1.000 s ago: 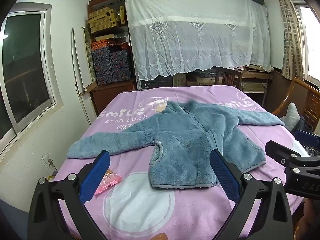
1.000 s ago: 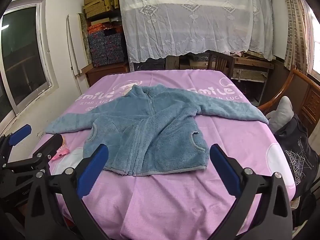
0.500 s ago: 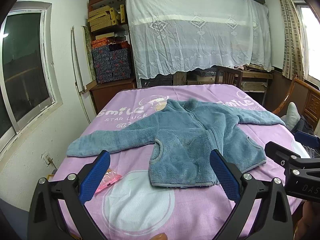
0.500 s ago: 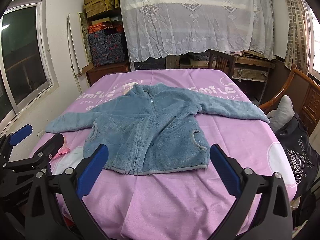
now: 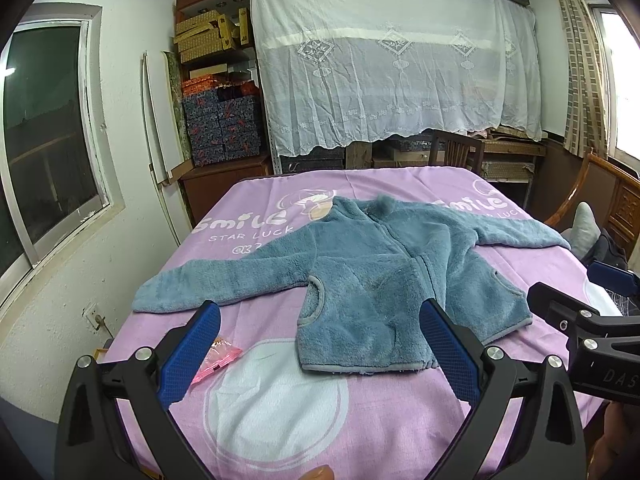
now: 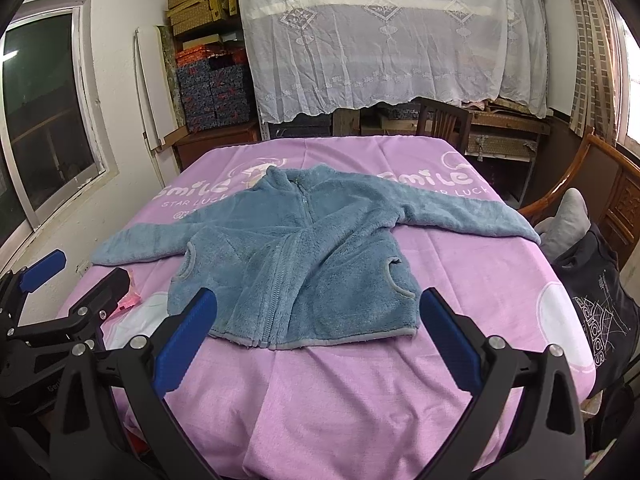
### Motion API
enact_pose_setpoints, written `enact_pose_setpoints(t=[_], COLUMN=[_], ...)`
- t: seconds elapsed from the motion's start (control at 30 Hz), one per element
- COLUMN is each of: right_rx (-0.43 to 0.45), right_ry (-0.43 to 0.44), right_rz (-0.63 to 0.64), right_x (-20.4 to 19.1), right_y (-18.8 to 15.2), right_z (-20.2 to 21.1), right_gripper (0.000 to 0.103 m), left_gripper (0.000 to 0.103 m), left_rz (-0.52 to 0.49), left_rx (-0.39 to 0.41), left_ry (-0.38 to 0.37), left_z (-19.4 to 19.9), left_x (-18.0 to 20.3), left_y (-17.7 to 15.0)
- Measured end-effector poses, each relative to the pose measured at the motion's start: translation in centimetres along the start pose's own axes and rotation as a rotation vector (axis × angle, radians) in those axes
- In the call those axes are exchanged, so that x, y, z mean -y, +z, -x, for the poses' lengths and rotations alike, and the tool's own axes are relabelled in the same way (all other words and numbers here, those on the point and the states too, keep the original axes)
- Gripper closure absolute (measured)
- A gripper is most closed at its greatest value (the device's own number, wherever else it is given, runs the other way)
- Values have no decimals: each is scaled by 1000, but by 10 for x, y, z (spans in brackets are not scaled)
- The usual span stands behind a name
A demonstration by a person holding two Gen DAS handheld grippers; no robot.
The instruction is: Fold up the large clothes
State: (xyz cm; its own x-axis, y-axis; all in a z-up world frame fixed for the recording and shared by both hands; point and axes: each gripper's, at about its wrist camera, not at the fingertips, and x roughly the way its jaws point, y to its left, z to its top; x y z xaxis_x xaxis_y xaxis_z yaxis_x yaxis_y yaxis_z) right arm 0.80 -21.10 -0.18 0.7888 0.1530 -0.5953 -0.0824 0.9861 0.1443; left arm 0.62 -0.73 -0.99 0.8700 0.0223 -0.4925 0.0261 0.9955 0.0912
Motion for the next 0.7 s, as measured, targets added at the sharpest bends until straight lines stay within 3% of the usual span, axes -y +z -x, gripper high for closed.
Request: enact_pose_setpoints(t=[0.7], right_rx=[-4], right_ry=[4], right_rz=[-4], right_x=[0], right_y=[-1], right_z=[-3], right_gripper=[4], left_gripper=[3], left_rz=[2], left_rx=[-14], left_ry=[-4], left_z=[-3], left_x=[1], left_y=[-1])
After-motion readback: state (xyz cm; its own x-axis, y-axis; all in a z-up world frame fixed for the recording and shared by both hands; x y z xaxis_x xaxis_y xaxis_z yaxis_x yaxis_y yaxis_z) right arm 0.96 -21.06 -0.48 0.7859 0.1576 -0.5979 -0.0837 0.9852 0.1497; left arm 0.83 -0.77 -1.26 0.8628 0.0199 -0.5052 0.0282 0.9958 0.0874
